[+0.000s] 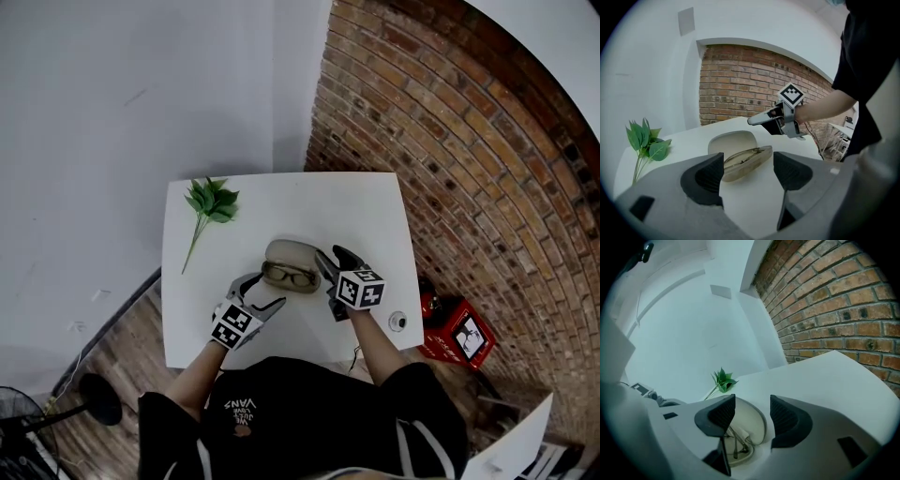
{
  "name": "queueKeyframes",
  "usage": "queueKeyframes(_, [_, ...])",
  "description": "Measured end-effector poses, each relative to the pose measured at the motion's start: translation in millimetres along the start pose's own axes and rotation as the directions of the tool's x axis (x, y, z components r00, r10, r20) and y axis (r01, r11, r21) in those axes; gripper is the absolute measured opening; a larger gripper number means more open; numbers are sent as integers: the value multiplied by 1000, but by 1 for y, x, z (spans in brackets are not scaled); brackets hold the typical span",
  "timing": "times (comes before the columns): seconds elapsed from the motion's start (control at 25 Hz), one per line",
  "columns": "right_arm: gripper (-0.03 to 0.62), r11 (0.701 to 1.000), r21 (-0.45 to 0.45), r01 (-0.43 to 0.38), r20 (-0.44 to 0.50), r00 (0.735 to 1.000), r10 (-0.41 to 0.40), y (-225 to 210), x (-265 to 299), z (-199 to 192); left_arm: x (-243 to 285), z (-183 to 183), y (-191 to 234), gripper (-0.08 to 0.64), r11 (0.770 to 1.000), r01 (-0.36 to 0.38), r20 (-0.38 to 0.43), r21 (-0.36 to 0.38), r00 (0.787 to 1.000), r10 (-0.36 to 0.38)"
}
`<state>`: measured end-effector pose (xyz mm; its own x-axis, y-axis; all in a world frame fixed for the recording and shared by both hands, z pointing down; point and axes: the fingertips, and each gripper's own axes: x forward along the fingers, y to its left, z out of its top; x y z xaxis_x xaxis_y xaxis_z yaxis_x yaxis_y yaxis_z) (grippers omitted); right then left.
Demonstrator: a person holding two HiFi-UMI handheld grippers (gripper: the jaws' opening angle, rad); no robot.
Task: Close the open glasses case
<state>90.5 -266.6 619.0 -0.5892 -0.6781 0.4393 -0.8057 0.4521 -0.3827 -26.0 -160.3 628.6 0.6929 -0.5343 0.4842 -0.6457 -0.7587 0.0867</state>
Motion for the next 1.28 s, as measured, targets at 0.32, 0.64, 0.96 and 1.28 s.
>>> queueKeyframes(0.32, [173, 997, 59, 56, -25, 998, -55, -22, 29, 10, 8, -18, -10, 328, 998, 46, -66, 48, 997, -43])
queueKeyframes(0.64, [173, 994, 41, 99, -102, 990, -94, -29, 45, 2, 16, -20, -6, 334, 998, 43, -68, 47, 997, -39])
queueKeyframes(0.96, [161, 997, 28, 73, -128, 989, -69, -20, 39, -6, 16, -30, -9, 339, 998, 59, -95, 34, 994, -56])
queueKeyframes(1.28, [127, 994, 103, 24, -101, 995, -14, -4, 25, -6, 16, -50, -15, 337, 997, 71, -145, 20, 987, -67])
